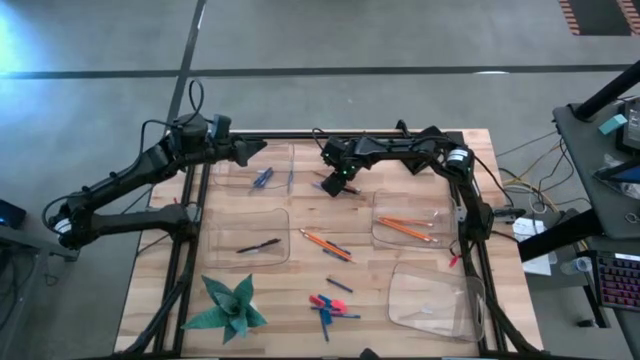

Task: Sort crayons/erasers/pens/pencils in bins
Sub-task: Put the orange pencil into the middle right transparent bin

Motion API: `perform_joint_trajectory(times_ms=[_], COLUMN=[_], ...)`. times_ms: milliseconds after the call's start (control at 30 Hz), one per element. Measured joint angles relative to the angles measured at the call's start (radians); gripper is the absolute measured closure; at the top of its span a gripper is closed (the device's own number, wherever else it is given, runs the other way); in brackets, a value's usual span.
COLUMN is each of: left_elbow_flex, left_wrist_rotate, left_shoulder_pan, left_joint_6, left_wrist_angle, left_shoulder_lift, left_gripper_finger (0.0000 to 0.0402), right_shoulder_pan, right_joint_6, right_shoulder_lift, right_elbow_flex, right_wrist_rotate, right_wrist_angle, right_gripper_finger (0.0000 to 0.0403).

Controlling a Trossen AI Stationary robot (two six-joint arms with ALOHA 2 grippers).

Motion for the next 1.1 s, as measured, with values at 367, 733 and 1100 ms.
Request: perform_joint_trajectory(times_ms=[367,733,1100], left_elbow_flex=[0.000,0.000,0.000], left_wrist_rotate=[0.000,0.000,0.000], left_shoulder_pan=[-0.003,-0.004,-0.005], left_joint_6=[-0.001,-0.002,-0.003], left_wrist_angle=[0.000,0.000,0.000], left_shoulder_lift=[0.000,0.000,0.000], left_gripper_finger=[0.0281,0.0281,0.0281], right_shoulder_pan=[0.000,0.000,0.024], right_joint_6=[-0.041,-0.047,-0.087], right_shoulder_lift=[0.000,-0.113,-0.402], right_elbow_flex=[-0.015,-0.025,-0.063], right_wrist_rotate=[0.044,0.073,0.111], right_wrist_angle=[-0.013,-0.049,-0.093], right_gripper_finger=[0.0385,0.0388,0.0390])
